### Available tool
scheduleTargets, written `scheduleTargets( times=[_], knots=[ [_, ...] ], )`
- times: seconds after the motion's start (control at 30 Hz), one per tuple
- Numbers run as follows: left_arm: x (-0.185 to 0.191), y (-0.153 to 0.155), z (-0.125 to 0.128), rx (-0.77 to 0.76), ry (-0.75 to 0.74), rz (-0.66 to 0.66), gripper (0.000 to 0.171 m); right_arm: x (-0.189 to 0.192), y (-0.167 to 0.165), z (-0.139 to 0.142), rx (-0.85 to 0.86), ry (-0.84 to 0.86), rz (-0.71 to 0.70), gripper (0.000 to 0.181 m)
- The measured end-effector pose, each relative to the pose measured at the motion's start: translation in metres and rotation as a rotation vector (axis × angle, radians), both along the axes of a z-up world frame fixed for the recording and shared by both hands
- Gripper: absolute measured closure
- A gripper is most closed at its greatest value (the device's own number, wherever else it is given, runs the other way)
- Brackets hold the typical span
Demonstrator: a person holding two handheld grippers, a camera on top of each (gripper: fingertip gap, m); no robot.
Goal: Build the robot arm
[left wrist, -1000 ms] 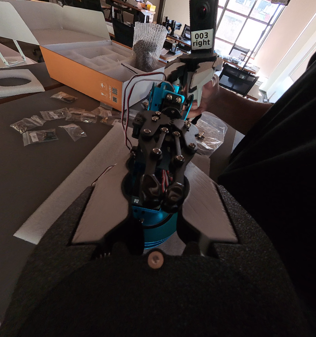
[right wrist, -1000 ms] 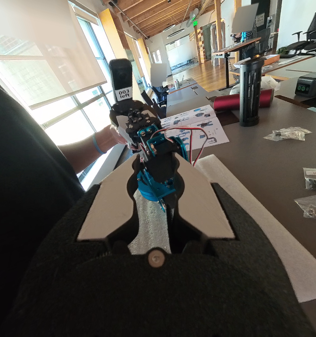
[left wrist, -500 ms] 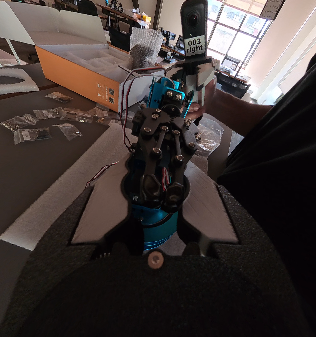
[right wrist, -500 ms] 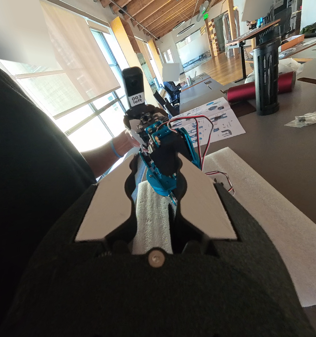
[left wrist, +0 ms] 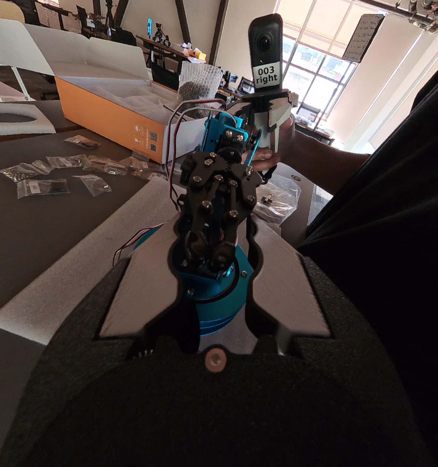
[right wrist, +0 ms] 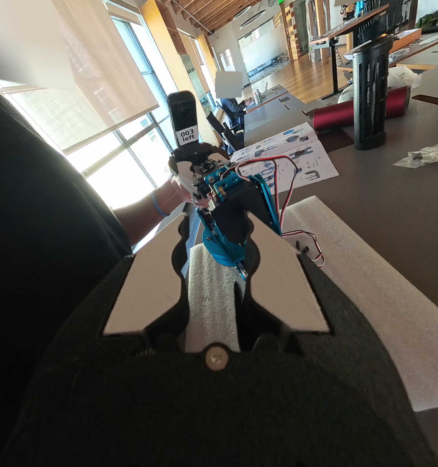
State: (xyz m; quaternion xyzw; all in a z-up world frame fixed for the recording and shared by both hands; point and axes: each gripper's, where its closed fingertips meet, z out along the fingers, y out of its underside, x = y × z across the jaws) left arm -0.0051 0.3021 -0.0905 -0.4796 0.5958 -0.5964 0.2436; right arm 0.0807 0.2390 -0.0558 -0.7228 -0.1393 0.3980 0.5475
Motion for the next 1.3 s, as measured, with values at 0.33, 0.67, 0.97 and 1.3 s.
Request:
scheduleTargets(
  times=[0.33,0.67,0.97,1.3],
  knots=[
    [-0.018,0.012,-0.011,-0.035,0.049,0.100,0.112,0.050,-0.035,-0.066,-0.262,-0.339,-0.151,0.143],
    [-0.080,0.025,-0.030,-0.010,0.167,0.481,0.112,0.048,-0.071,-0.130,-0.428,-0.608,-0.088,0.163],
    [-0.083,-0.025,-0.021,-0.032,0.129,0.548,0.112,0.051,-0.050,-0.159,-0.478,-0.716,0.012,0.170],
    [-0.078,-0.031,-0.007,-0.030,0.107,0.514,0.113,0.023,-0.063,-0.172,-0.454,-0.832,0.173,0.172]
  ],
)
